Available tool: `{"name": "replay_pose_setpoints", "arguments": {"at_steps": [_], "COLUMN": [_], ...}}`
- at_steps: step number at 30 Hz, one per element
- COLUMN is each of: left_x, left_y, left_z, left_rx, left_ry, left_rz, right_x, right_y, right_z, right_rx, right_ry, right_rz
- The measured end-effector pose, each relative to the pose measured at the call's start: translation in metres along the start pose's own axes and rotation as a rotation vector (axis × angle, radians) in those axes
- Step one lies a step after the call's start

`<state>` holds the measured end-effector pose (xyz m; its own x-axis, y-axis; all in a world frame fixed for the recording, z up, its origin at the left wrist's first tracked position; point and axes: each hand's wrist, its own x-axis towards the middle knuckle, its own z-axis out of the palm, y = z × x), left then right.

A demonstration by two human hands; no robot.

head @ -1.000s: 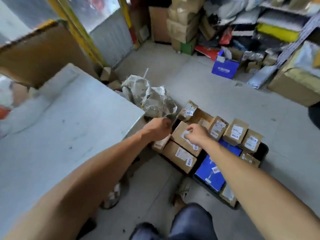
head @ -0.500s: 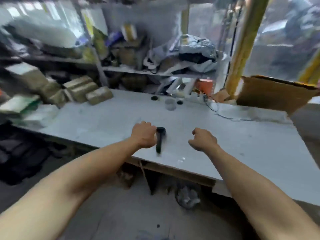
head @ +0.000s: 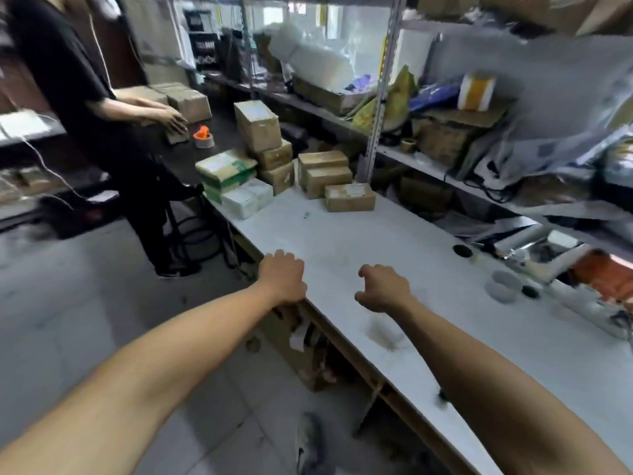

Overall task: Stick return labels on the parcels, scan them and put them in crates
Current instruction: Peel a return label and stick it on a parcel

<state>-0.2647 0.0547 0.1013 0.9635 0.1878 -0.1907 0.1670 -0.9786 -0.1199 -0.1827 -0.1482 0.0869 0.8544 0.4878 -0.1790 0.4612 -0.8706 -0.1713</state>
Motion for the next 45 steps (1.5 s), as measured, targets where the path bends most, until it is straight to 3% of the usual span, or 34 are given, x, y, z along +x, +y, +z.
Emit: {"name": "replay_pose_setpoints", "arguments": {"at_steps": [11,23,34,39,45], "left_x": [0.185,0.287,0.379,0.414,0.448], "left_y": [-0.096,-0.189,-0.347,-0.421,-0.465], "left_z": [-0.019,-0.016,0.003,0.009,0.019], "left_rx": [-0.05,-0.28,-0.283,-0.321,-0.456], "left_ry": [0.059,0.061,0.097,0.132,0.029], "left_rz": [-0.038,-0.162,-0.231,-0.331,-0.456], "right_x": [0.221,0.352,0.506,0.577,0.605], "right_y": [-0.046,-0.111,-0.241,-0.303,-0.341], "right_z": [-0.025,-0.044,-0.016,0.0,0.023], "right_rx": [-0.001,0.104,0.618,0.972,1.251], "right_ry": [-0.03,-0.046,-0.118,-0.274,-0.432], "right_rz": [-0.057,-0.111,0.034,0.202,0.274]}}
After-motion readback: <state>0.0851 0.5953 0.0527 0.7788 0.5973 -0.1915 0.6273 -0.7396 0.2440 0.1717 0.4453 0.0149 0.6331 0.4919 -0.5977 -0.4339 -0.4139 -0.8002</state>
